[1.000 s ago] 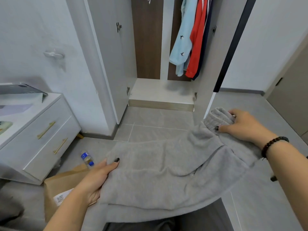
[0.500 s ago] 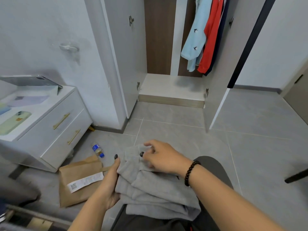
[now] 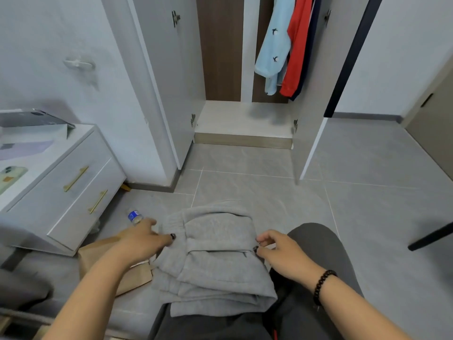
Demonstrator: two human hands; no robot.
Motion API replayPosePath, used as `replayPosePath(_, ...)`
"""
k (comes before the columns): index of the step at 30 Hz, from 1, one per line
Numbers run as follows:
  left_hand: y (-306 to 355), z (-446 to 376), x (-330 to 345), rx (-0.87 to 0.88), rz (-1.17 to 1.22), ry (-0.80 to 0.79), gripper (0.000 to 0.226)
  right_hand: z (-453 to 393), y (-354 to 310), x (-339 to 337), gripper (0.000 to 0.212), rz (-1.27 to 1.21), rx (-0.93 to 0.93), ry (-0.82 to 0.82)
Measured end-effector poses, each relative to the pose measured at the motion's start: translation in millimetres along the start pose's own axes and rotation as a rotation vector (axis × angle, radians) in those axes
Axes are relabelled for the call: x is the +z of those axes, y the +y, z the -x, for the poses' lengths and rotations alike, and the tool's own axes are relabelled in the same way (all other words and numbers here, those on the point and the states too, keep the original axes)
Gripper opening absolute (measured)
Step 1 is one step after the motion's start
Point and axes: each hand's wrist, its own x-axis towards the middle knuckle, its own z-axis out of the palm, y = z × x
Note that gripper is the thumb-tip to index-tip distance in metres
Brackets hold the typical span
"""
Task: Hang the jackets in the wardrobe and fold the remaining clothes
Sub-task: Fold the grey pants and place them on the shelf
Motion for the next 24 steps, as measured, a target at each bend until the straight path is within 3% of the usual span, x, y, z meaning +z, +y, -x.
replayPosePath(5,62.9,-17.5,13.4,0.361,-0.494,0.205,0.059,11.1,-1.3,20.9,0.018,-0.139,-0.052,0.020)
replayPosePath(8,97.9,-32.9,39.2,0.558,-0.638,0.128,0.043,19.2,-1.2,31.3,0.016,-0.228,-0.053,0.014)
replayPosePath(12,122.2,-58.8,60.8,0.559,-0.877,0.021,0.036,21.9,-4.1,40.3,0.010,-0.215,-0.102,0.062)
replayPosePath(18,135.7,-77.0,55.4,0.528,-0.920,-0.039,0.043,20.0,-5.2,44.8,0.011,-0.137,-0.099,0.168)
replayPosePath(21,134.2,-78.2,53.1,0.571,-0.931,-0.094,0.041,20.5,-5.0,46.8,0.019,-0.302,0.078,0.045)
replayPosePath(24,131.2,-76.8,54.9,0.632,-1.061,-0.027,0.031,20.1,-9.1,48.6,0.029,-0.620,0.275,-0.152)
